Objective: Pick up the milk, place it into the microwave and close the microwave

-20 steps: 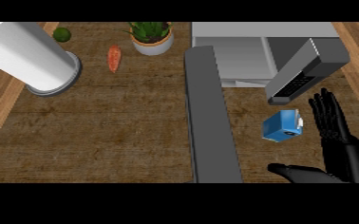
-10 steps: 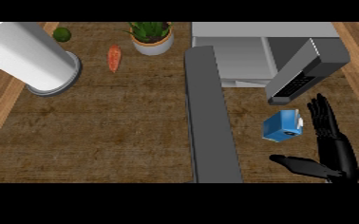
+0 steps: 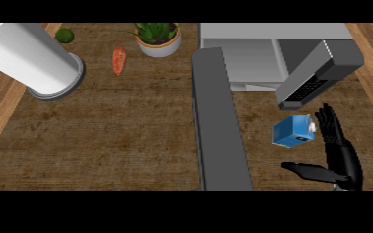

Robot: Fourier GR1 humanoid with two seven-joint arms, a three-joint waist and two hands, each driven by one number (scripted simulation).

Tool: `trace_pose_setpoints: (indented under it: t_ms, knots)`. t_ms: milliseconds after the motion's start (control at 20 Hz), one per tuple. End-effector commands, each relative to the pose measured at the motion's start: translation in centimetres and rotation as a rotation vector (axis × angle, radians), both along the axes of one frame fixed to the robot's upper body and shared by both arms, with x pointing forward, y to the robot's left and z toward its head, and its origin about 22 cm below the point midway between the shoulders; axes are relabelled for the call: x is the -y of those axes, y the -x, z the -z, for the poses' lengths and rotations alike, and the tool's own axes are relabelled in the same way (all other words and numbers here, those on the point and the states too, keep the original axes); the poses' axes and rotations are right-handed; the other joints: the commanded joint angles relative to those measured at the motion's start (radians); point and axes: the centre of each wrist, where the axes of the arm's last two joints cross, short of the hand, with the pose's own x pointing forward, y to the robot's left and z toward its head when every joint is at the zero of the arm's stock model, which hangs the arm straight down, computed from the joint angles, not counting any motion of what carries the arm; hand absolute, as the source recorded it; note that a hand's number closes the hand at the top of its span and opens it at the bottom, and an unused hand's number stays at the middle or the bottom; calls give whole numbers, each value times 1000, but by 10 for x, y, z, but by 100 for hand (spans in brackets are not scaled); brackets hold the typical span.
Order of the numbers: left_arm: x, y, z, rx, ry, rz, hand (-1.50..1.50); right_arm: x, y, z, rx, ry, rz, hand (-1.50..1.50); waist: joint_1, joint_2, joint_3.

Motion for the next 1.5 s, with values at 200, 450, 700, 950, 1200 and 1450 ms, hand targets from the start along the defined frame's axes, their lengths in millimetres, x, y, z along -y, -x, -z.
trace_pose_setpoints:
  t_ms: [200,450,700,950,1200,1450]
  knots:
    - [2,2,-7,24,-18,-4,-150,-3,-12,31,-3,11,39,-150,0,0,0]
    - [-1,-20,1,42,-5,-7,-150,31,-19,45,-1,56,33,-150,0,3,1]
    - [-8,4,-14,19,-15,0,-150,30,-24,50,-20,52,-30,150,2,1,0]
    - [-3,8,-4,13,-5,43,-150,7,-39,65,61,54,-105,150,22,5,2]
    - [4,0,-14,20,1,-4,-150,-14,-60,54,148,77,-87,150,5,2,1]
    - [-9,2,-8,19,2,13,-150,-18,-60,64,164,59,-59,150,21,8,3]
